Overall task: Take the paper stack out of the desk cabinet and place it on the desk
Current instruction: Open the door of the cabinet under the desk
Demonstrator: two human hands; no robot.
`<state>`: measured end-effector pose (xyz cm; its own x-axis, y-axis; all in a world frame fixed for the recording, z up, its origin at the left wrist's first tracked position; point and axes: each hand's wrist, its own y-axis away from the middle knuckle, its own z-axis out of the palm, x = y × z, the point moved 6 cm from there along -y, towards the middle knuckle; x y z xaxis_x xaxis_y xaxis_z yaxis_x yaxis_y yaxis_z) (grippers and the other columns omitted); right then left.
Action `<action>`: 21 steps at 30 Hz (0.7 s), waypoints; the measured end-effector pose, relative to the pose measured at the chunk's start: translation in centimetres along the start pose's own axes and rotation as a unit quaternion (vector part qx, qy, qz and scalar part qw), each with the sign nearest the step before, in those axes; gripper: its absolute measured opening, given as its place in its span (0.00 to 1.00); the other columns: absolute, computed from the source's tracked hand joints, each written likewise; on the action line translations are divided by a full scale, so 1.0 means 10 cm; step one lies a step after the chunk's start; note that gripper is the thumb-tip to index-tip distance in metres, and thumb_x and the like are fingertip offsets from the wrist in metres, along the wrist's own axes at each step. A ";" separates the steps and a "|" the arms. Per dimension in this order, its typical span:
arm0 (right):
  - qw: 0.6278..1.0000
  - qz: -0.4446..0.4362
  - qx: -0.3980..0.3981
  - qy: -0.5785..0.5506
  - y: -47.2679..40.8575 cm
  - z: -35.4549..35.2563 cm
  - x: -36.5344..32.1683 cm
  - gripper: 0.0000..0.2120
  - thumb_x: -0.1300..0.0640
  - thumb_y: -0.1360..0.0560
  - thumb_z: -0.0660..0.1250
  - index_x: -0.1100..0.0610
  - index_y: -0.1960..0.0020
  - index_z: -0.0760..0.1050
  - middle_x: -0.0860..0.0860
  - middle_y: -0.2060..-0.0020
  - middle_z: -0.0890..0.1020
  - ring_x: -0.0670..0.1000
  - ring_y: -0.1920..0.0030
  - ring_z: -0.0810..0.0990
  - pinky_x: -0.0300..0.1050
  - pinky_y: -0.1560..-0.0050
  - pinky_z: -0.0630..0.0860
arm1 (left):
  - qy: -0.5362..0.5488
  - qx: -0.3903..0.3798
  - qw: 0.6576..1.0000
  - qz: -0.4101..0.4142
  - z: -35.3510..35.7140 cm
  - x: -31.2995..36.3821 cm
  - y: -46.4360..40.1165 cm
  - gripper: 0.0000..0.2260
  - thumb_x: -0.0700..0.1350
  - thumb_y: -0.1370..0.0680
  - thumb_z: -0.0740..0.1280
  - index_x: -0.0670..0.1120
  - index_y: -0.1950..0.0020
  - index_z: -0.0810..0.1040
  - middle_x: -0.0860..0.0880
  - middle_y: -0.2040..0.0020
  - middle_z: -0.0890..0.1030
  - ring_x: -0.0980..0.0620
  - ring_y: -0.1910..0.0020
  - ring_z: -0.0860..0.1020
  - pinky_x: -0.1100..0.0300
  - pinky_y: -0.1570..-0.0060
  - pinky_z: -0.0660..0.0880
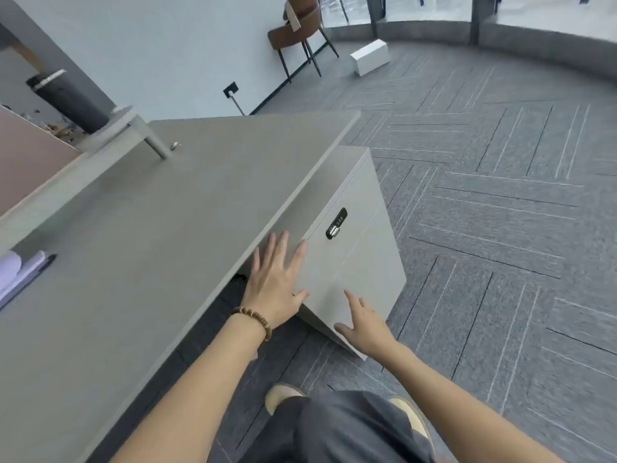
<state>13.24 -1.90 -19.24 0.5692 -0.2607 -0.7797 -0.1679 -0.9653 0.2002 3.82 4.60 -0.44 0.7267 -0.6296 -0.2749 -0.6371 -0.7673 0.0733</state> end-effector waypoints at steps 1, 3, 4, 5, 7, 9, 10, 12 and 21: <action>1.000 0.002 0.010 -0.008 -0.05 0.03 0.00 0.39 0.46 0.23 0.64 0.55 0.20 0.48 0.59 0.34 0.71 0.63 0.38 0.75 0.54 0.42 0.73 | -0.009 -0.001 1.000 0.002 0.03 -0.03 -0.05 0.43 0.58 0.24 0.67 0.53 0.19 0.43 0.41 0.18 0.44 0.40 0.19 0.42 0.42 0.23 0.41; 0.999 0.008 0.018 -0.025 -0.12 0.08 0.00 0.42 0.45 0.24 0.66 0.55 0.20 0.46 0.59 0.32 0.70 0.62 0.37 0.74 0.53 0.41 0.71 | -0.009 -0.002 1.000 0.005 0.08 -0.08 -0.13 0.44 0.57 0.25 0.68 0.55 0.19 0.41 0.41 0.18 0.43 0.40 0.19 0.42 0.43 0.23 0.41; 0.999 0.011 0.022 -0.035 -0.15 0.10 -0.01 0.43 0.45 0.25 0.66 0.54 0.20 0.45 0.58 0.32 0.69 0.62 0.36 0.74 0.54 0.39 0.71 | -0.002 0.001 1.000 0.014 0.09 -0.10 -0.16 0.45 0.57 0.25 0.69 0.55 0.19 0.41 0.41 0.18 0.42 0.39 0.19 0.42 0.44 0.23 0.41; 0.998 0.012 0.023 -0.048 -0.19 0.14 -0.02 0.44 0.44 0.25 0.67 0.54 0.20 0.45 0.58 0.31 0.69 0.62 0.35 0.73 0.54 0.38 0.70 | 0.005 0.003 1.000 0.020 0.12 -0.10 -0.18 0.46 0.56 0.26 0.70 0.56 0.19 0.41 0.41 0.18 0.42 0.39 0.19 0.41 0.44 0.22 0.42; 0.997 0.010 0.030 -0.070 -0.24 0.19 -0.07 0.46 0.44 0.26 0.69 0.54 0.20 0.44 0.57 0.32 0.68 0.61 0.34 0.73 0.54 0.38 0.70 | 0.011 0.010 1.000 0.028 0.17 -0.09 -0.19 0.46 0.55 0.27 0.71 0.57 0.19 0.42 0.41 0.18 0.41 0.38 0.20 0.41 0.44 0.21 0.44; 0.995 0.009 0.044 -0.089 -0.29 0.22 -0.10 0.48 0.44 0.28 0.70 0.55 0.20 0.44 0.57 0.30 0.66 0.60 0.32 0.71 0.54 0.37 0.71 | 0.005 0.017 0.999 0.032 0.19 -0.10 -0.20 0.47 0.54 0.27 0.72 0.56 0.19 0.44 0.41 0.18 0.42 0.37 0.20 0.42 0.43 0.21 0.45; 0.994 0.011 0.051 -0.100 -0.32 0.25 -0.10 0.49 0.44 0.28 0.71 0.56 0.20 0.43 0.57 0.28 0.63 0.60 0.30 0.69 0.55 0.35 0.70 | 0.002 0.018 0.999 0.033 0.20 -0.10 -0.21 0.47 0.54 0.28 0.73 0.56 0.19 0.45 0.41 0.18 0.42 0.37 0.20 0.42 0.42 0.21 0.45; 0.990 0.019 0.067 -0.125 -0.35 0.29 -0.11 0.51 0.46 0.29 0.72 0.57 0.20 0.42 0.57 0.24 0.57 0.59 0.25 0.63 0.56 0.30 0.68 | -0.010 0.026 0.999 0.037 0.20 -0.10 -0.21 0.48 0.53 0.29 0.74 0.55 0.19 0.46 0.40 0.18 0.44 0.36 0.20 0.44 0.41 0.22 0.47; 0.981 0.054 0.134 -0.132 -0.47 0.38 -0.15 0.61 0.40 0.36 0.76 0.54 0.20 0.37 0.60 0.21 0.48 0.59 0.20 0.47 0.57 0.22 0.53 | -0.026 0.057 0.998 0.033 0.25 -0.10 -0.24 0.51 0.50 0.33 0.78 0.54 0.19 0.49 0.39 0.19 0.51 0.34 0.21 0.51 0.39 0.23 0.53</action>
<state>10.13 3.06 -21.27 0.3140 -0.3142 -0.8959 -0.4410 -0.8839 0.1554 3.97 7.37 -2.74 0.6701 -0.6688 -0.3221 -0.7101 -0.7039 -0.0158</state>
